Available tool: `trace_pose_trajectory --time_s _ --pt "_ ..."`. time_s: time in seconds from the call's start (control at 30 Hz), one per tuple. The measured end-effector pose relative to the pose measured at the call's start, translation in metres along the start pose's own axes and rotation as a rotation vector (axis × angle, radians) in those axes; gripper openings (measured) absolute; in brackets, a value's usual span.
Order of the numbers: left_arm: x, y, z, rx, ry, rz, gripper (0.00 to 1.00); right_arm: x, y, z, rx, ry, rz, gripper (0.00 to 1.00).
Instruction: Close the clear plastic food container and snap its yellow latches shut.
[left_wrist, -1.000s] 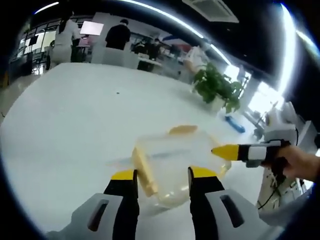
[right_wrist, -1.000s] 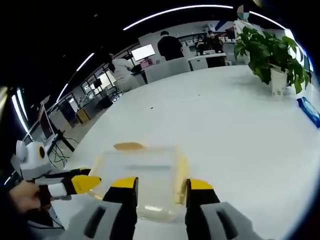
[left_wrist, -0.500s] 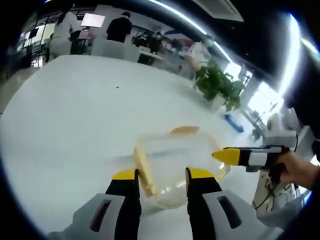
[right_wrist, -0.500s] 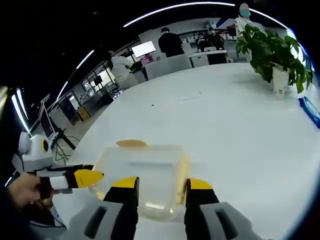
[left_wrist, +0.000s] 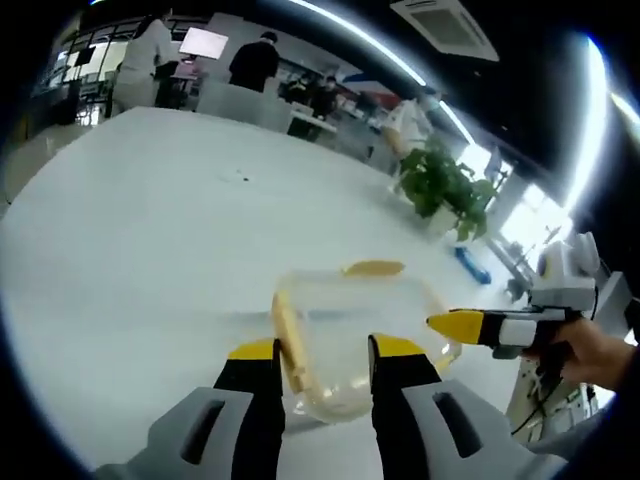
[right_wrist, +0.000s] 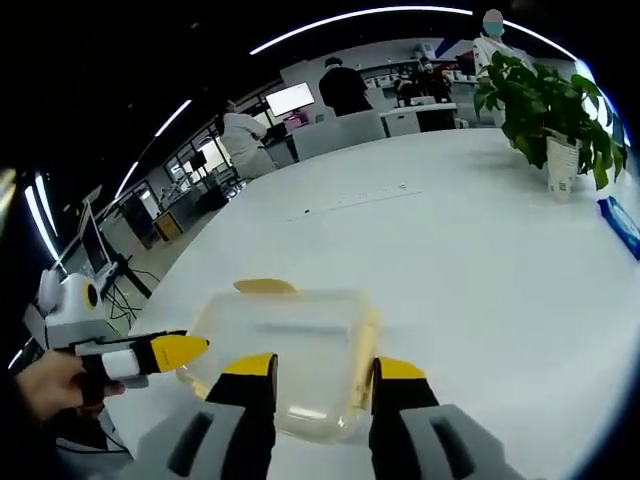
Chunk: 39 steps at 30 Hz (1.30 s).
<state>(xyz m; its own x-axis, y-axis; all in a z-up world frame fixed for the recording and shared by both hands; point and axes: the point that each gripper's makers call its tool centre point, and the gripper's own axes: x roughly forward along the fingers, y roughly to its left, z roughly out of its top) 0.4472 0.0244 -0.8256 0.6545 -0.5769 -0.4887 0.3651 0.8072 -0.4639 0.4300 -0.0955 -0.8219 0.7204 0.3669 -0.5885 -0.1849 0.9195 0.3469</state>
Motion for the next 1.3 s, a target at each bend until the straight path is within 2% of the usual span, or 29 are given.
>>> trace_pose_trajectory --time_s 0.27,0.43,0.67,0.73,0.8,0.97,1.13,1.3 --pt "-0.0017 0.0000 0.0040 0.012 -0.010 0.015 0.31 -0.0017 -0.0013 -0.0005 -0.012 -0.028 0.002 0.35" --pt "-0.0029 0.0006 0.0048 0.020 -0.013 0.014 0.31 -0.0028 0.0000 0.0030 -0.077 -0.042 -0.018 0.35" --pt "-0.0046 0.0000 0.0054 0.032 -0.034 0.021 0.32 -0.0035 -0.0013 0.0029 -0.074 -0.043 -0.013 0.35" --pt "-0.0041 -0.0008 0.0055 0.034 -0.045 0.039 0.32 -0.0036 -0.0010 0.0031 -0.086 -0.053 -0.016 0.35" --pt "-0.0036 -0.0019 0.0053 0.033 -0.059 0.060 0.33 -0.0040 0.0001 0.0050 -0.139 -0.066 -0.031 0.35" --pt "-0.0040 -0.0015 0.0058 0.037 -0.068 0.068 0.34 -0.0039 -0.0009 0.0057 -0.142 -0.068 -0.034 0.35" --pt "-0.0031 -0.0014 0.0068 0.061 -0.050 0.049 0.35 -0.0036 -0.0014 0.0063 -0.152 -0.071 -0.033 0.35" --pt "-0.0045 -0.0052 0.0089 0.136 -0.063 0.079 0.35 -0.0036 -0.0016 0.0069 -0.159 -0.079 -0.036 0.35"
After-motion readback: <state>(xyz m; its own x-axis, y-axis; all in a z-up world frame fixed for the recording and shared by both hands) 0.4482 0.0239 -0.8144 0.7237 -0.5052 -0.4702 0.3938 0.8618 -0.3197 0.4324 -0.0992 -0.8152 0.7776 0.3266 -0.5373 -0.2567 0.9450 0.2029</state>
